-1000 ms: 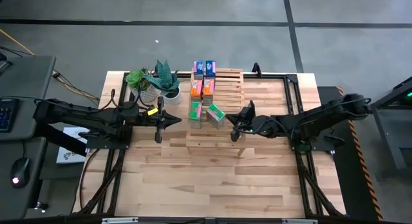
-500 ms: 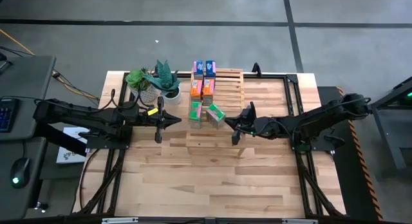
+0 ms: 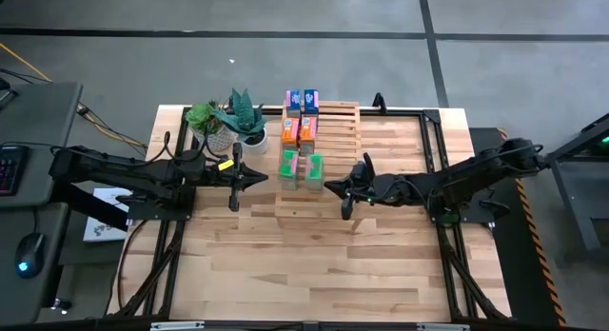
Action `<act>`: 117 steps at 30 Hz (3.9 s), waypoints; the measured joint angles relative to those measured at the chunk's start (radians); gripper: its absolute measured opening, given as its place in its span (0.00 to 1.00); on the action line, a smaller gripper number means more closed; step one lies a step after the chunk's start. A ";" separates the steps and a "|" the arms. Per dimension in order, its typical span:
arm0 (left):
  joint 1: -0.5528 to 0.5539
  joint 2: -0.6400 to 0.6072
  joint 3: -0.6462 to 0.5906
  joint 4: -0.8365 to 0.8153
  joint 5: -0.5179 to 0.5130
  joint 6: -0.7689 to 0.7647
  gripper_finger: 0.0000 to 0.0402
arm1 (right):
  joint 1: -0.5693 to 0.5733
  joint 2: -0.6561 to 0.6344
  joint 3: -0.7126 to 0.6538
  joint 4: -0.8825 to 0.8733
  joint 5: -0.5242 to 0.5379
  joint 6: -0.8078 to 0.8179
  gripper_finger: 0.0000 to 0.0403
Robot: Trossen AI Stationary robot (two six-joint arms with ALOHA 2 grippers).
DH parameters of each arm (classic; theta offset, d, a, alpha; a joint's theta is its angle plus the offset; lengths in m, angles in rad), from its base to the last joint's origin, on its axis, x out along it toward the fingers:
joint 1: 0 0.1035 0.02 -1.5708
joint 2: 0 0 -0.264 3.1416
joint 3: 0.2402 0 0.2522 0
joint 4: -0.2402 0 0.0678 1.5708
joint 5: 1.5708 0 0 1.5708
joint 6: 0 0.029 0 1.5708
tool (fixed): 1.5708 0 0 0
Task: Stack cereal on shelf
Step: Put the green cereal box on the shelf aligned with the other green cereal box, then return to home position
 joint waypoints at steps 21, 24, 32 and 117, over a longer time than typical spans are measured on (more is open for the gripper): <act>0.000 0.000 0.000 0.000 0.000 0.000 0.00 | -0.023 0.045 0.071 -0.109 0.064 0.007 0.00; 0.000 0.000 0.000 0.002 0.000 0.000 0.00 | -0.027 0.090 0.110 -0.116 0.054 -0.002 0.00; 0.000 0.000 0.000 -0.004 0.000 0.000 0.00 | -0.029 0.137 0.193 -0.213 0.050 -0.019 0.00; 0.061 -0.483 -0.393 -0.046 -0.068 -0.063 0.00 | -0.146 -1.247 -0.632 -0.387 -0.270 -0.464 0.00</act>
